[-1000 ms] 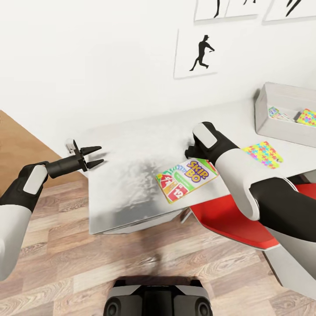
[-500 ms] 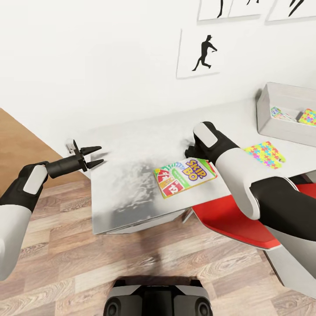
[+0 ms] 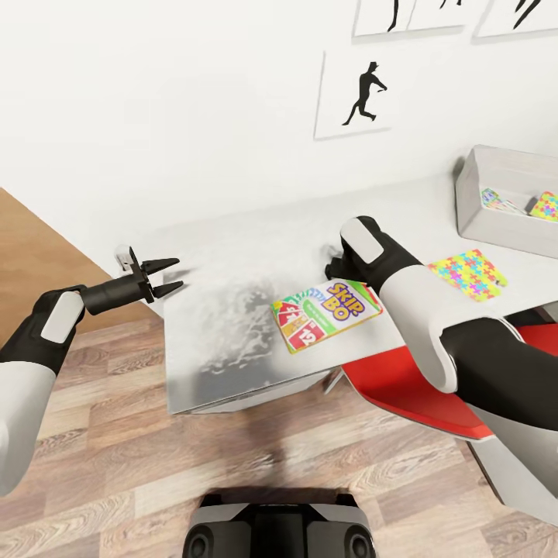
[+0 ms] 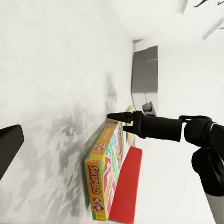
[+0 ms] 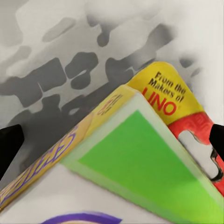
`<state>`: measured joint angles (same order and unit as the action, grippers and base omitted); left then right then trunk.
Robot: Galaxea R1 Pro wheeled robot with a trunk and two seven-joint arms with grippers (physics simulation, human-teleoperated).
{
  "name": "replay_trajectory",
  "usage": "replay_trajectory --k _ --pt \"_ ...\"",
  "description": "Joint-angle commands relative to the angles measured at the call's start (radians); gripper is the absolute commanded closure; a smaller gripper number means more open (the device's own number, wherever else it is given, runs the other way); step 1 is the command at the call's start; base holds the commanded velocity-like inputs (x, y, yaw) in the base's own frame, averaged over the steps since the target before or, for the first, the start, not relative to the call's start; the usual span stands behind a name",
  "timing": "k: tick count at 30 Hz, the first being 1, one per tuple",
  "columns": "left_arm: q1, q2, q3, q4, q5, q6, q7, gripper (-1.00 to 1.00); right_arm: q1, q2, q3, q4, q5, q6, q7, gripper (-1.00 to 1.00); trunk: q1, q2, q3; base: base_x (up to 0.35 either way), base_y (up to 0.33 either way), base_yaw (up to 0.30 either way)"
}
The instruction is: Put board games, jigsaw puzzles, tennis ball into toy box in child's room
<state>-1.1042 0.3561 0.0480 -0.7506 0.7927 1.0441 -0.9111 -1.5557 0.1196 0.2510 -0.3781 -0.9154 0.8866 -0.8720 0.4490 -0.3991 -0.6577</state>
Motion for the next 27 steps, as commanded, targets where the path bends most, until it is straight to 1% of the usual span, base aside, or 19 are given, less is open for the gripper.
replay_trajectory --k 1,7,13,27 --pt "-0.001 0.000 0.001 0.001 -0.004 0.003 -0.005 -1.00 0.002 0.000 0.000 0.065 -0.051 -0.012 -0.004 -1.00 0.001 -0.001 -0.001 0.000 0.006 0.000" --pt "0.000 0.000 0.001 0.001 -0.004 0.003 -0.005 -1.00 0.002 -0.001 -0.001 0.065 -0.051 -0.012 -0.004 -1.00 0.001 -0.001 -0.001 -0.004 0.005 0.000" --pt "0.000 0.000 0.001 0.001 -0.004 0.003 -0.006 -1.00 0.002 -0.001 -0.001 0.065 -0.051 -0.012 -0.004 -1.00 0.001 -0.001 -0.001 -0.082 0.069 0.000" --pt "-0.001 0.001 0.002 0.001 -0.004 0.003 -0.005 -1.00 0.002 -0.001 -0.001 0.065 -0.052 -0.013 -0.004 -1.00 0.001 -0.001 -0.001 -0.028 0.035 0.000"
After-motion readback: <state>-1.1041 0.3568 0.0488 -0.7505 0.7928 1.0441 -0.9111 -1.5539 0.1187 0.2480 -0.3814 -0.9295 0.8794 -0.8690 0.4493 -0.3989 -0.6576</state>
